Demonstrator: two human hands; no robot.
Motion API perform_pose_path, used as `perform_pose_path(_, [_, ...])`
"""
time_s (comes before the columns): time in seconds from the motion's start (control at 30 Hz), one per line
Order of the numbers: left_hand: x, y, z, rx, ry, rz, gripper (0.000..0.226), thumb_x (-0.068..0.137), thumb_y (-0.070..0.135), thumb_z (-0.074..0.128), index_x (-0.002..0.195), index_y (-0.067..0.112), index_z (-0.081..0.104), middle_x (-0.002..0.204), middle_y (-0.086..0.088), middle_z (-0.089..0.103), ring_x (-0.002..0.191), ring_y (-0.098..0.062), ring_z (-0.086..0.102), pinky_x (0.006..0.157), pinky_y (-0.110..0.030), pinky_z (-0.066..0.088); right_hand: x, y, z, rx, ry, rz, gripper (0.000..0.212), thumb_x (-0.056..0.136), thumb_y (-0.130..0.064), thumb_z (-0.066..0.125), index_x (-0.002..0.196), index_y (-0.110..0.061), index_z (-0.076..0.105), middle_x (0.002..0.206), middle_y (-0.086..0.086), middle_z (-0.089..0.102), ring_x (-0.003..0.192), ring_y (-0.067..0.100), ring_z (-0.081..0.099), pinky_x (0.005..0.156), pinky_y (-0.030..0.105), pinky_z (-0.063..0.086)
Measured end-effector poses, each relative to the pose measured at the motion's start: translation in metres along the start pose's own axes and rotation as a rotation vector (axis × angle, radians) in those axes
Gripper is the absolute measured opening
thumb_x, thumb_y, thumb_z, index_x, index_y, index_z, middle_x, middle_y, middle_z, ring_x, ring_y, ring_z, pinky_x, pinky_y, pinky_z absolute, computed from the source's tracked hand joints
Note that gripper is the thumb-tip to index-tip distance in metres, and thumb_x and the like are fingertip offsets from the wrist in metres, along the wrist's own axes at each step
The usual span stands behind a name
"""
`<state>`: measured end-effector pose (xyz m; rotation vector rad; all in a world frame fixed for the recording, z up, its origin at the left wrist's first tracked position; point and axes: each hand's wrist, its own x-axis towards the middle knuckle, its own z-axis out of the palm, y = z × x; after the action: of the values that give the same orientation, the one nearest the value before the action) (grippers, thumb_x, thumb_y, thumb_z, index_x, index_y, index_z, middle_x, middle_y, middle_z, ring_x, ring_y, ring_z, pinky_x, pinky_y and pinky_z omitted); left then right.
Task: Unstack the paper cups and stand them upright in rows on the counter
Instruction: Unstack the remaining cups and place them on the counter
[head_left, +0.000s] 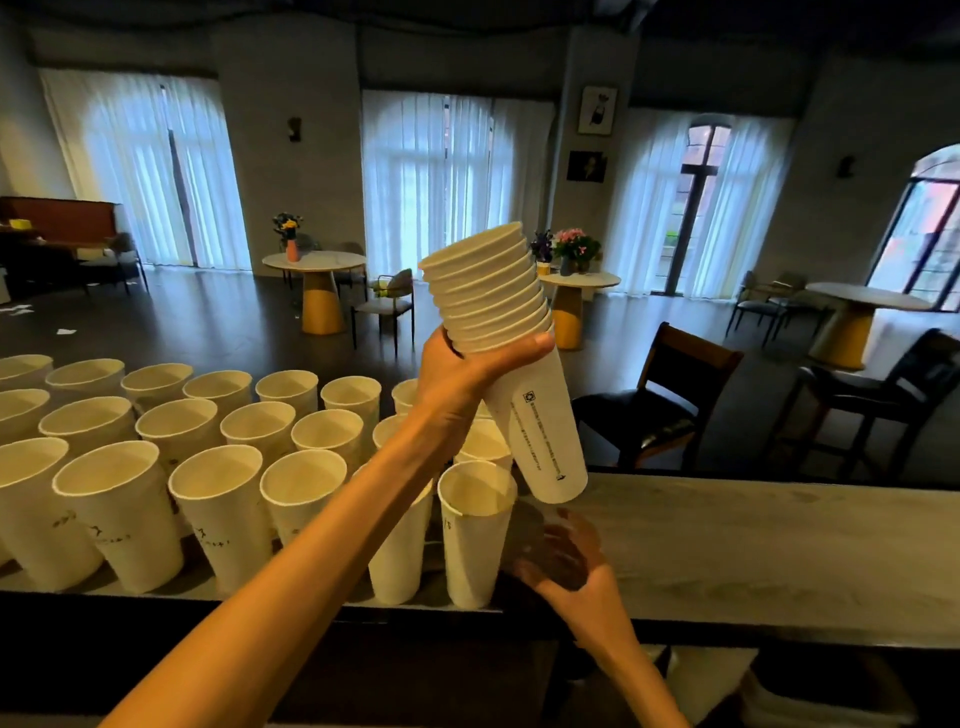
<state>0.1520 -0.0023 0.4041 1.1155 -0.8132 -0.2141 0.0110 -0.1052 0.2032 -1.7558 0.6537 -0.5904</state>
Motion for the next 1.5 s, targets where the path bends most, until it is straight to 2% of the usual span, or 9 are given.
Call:
perform_pose_path(0.13, [-0.006, -0.004, 0.033, 0.0, -0.104, -0.024, 0.076, 0.047, 0.042, 0.087, 0.115, 0.025, 0.058, 0.109, 0.0, 0.073, 0.1, -0.018, 0.071, 0.087, -0.041, 0.06, -0.001, -0.001, -0.03, 0.09, 0.146, 0.052, 0.042, 0.083, -0.035, 0.072, 0.118, -0.015, 0.061, 0.113, 0.006, 0.067, 0.11, 0.025, 0.063, 0.091, 0.036, 0.049])
perform_pose_path(0.27, [-0.014, -0.01, 0.057, -0.008, -0.193, -0.083, 0.07, 0.051, 0.039, 0.086, 0.113, 0.023, 0.06, 0.11, -0.004, 0.072, 0.102, -0.02, 0.071, 0.088, -0.04, 0.059, -0.011, -0.021, -0.06, 0.486, 0.237, 0.067, 0.039, 0.088, -0.039, 0.044, 0.1, -0.007, 0.063, 0.095, 0.008, 0.073, 0.093, 0.028, 0.064, 0.079, 0.03, 0.055])
perform_pose_path(0.43, [-0.01, -0.006, 0.065, -0.296, -0.232, -0.248, 0.039, 0.067, 0.015, 0.08, 0.102, 0.015, 0.063, 0.085, 0.0, 0.073, 0.084, -0.017, 0.07, 0.075, -0.035, 0.058, -0.016, -0.05, -0.087, 1.009, -0.087, 0.02, 0.069, 0.087, -0.043, 0.034, 0.137, 0.003, 0.05, 0.124, 0.034, 0.058, 0.115, 0.047, 0.057, 0.1, 0.052, 0.048])
perform_pose_path(0.6, [-0.005, -0.003, 0.063, -0.374, -0.25, -0.31, 0.032, 0.073, 0.013, 0.071, 0.103, 0.013, 0.06, 0.081, -0.002, 0.072, 0.079, -0.017, 0.069, 0.074, -0.034, 0.06, -0.007, -0.055, -0.093, 1.197, -0.313, 0.057, 0.071, 0.09, -0.049, 0.03, 0.131, 0.002, 0.058, 0.118, 0.029, 0.061, 0.11, 0.041, 0.059, 0.094, 0.05, 0.05])
perform_pose_path(0.9, [0.018, -0.017, 0.062, 0.023, -0.191, -0.159, 0.069, 0.041, 0.037, 0.084, 0.104, 0.018, 0.063, 0.093, 0.0, 0.072, 0.086, -0.015, 0.07, 0.082, -0.035, 0.06, 0.031, -0.077, -0.081, 0.563, -0.481, 0.056, 0.104, 0.026, -0.052, 0.096, 0.116, -0.017, 0.056, 0.094, 0.007, 0.076, 0.084, 0.02, 0.074, 0.066, 0.031, 0.06])
perform_pose_path(1.03, [0.032, -0.025, 0.064, 0.263, -0.101, 0.001, 0.084, 0.051, 0.036, 0.093, 0.125, 0.014, 0.059, 0.11, -0.001, 0.071, 0.099, -0.012, 0.069, 0.084, -0.032, 0.06, 0.055, -0.073, -0.081, 0.08, -0.212, -0.045, 0.066, 0.059, -0.028, 0.088, 0.111, -0.038, 0.05, 0.115, -0.007, 0.062, 0.104, 0.01, 0.062, 0.081, 0.028, 0.054])
perform_pose_path(1.13, [0.044, -0.021, 0.064, 0.22, -0.069, 0.07, 0.083, 0.049, 0.04, 0.091, 0.121, 0.014, 0.06, 0.109, -0.001, 0.072, 0.098, -0.013, 0.07, 0.08, -0.031, 0.061, 0.078, -0.059, -0.069, -0.227, -0.115, -0.044, 0.09, 0.057, -0.03, 0.094, 0.133, -0.027, 0.045, 0.129, -0.003, 0.055, 0.122, 0.02, 0.055, 0.1, 0.042, 0.05])
perform_pose_path(1.37, [0.088, -0.003, 0.047, 0.055, 0.147, 0.159, 0.117, 0.038, 0.061, 0.093, 0.135, 0.013, 0.047, 0.12, -0.008, 0.066, 0.108, -0.022, 0.068, 0.088, -0.046, 0.06, 0.136, -0.021, -0.053, -0.154, -0.022, -0.004, 0.076, 0.066, -0.012, 0.09, 0.128, -0.023, 0.048, 0.104, -0.015, 0.06, 0.096, 0.009, 0.062, 0.07, 0.008, 0.05])
perform_pose_path(1.5, [0.095, -0.006, 0.024, 0.0, 0.161, 0.13, 0.101, 0.049, 0.041, 0.094, 0.136, 0.017, 0.048, 0.123, -0.011, 0.065, 0.11, -0.027, 0.066, 0.091, -0.055, 0.057, 0.165, 0.001, -0.031, -0.107, 0.063, 0.037, 0.1, 0.06, -0.015, 0.093, 0.144, -0.015, 0.038, 0.14, 0.01, 0.052, 0.133, 0.033, 0.046, 0.105, 0.049, 0.043])
